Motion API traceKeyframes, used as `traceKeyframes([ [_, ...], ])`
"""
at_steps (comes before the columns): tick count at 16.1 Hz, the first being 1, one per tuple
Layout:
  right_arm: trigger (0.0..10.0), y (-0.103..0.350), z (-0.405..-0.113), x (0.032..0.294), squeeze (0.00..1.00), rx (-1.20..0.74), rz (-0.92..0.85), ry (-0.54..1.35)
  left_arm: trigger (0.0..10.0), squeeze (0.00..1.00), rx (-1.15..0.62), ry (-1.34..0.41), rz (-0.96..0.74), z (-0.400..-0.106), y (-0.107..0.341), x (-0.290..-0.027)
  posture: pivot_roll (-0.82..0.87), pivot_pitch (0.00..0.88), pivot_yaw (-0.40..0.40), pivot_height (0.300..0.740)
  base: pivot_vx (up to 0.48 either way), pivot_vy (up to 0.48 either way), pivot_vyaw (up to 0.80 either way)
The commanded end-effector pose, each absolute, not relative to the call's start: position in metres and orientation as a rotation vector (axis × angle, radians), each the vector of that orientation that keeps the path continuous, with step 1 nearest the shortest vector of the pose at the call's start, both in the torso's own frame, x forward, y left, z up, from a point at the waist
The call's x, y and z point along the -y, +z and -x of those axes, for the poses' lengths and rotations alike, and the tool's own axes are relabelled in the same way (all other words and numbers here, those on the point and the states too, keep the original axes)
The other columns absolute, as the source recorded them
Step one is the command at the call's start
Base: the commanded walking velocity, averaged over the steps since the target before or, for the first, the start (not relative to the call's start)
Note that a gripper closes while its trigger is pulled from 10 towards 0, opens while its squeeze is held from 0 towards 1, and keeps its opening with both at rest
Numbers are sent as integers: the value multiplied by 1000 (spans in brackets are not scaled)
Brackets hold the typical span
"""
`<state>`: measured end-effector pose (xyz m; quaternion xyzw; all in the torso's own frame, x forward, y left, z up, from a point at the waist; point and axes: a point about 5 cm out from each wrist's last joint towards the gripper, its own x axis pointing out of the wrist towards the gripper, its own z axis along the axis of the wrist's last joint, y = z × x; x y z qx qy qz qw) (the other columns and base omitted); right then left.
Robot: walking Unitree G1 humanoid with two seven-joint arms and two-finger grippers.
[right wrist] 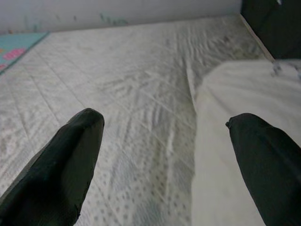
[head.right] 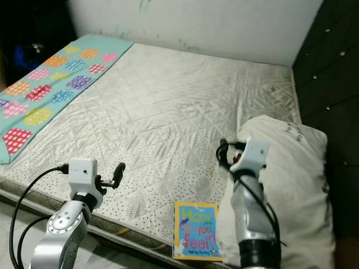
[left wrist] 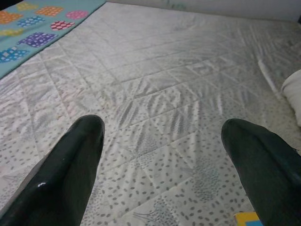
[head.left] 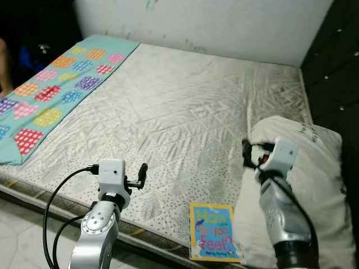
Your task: Clean up the room
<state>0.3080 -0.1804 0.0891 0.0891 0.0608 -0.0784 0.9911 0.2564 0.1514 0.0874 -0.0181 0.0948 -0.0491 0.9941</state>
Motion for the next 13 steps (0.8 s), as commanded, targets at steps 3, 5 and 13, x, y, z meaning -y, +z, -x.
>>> traceKeyframes([
  [3,10000,92,-306,176,0,-113,-192,-155,10000,0,-191,-99,50,-259,88,-150,-83,0,-1,740,0,0,-800],
  [5,10000,93,-307,177,0,-109,-182,-148,10000,0,-195,-102,52,-259,87,-149,-79,0,-7,740,0,139,-800],
  [13,10000,95,-313,176,0,-96,-174,-136,10000,0,-196,-90,44,-258,86,-150,-66,0,-18,740,0,100,-355],
])
